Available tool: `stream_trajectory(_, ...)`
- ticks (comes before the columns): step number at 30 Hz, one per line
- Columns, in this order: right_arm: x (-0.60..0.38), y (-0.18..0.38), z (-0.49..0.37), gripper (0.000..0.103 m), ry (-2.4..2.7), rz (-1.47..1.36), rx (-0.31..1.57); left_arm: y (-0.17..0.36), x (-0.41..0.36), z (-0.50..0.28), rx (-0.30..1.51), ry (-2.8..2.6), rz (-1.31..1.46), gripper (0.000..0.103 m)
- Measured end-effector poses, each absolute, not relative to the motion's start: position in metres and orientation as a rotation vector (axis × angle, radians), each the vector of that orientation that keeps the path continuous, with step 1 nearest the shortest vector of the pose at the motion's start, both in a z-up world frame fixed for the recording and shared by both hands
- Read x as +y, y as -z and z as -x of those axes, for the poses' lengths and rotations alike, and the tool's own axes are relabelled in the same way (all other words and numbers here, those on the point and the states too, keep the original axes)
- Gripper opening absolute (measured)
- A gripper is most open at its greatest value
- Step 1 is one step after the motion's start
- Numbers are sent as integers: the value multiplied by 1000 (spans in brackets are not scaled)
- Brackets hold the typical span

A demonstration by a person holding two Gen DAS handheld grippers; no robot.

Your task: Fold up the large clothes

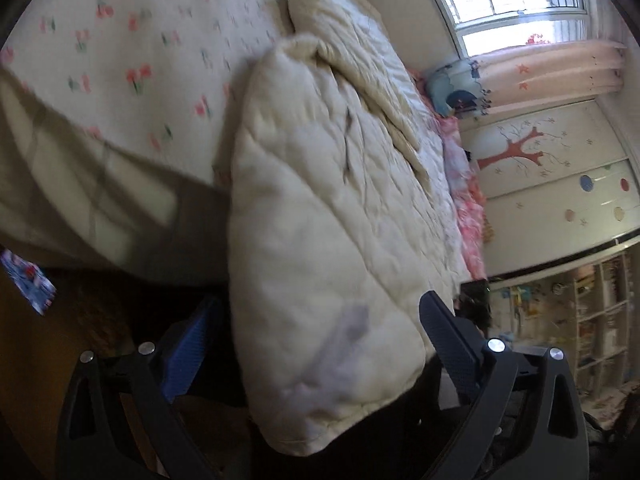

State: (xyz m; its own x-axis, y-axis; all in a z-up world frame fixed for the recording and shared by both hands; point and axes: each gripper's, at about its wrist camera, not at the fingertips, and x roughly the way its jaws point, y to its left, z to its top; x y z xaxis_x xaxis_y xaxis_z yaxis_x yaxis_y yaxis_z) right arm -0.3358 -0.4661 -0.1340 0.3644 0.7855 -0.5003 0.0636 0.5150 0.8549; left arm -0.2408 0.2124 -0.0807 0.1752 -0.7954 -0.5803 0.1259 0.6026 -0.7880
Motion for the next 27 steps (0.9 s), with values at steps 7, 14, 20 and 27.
stream_trajectory(7,-471,155,337,90,-601,-1011,1114,90,189,258,1241,805,716,94)
stream_trajectory(14,-457,157,338,16,-702,-1026,1023,92,180,261,1230,738,731,66)
stream_trajectory(20,-452,95,343,12,-786,-1004,731,48,184,270,1093,737,734,21)
stream_trajectory(27,-446,19,362,12,-899,-898,592,-21,178,294,974,846,632,17)
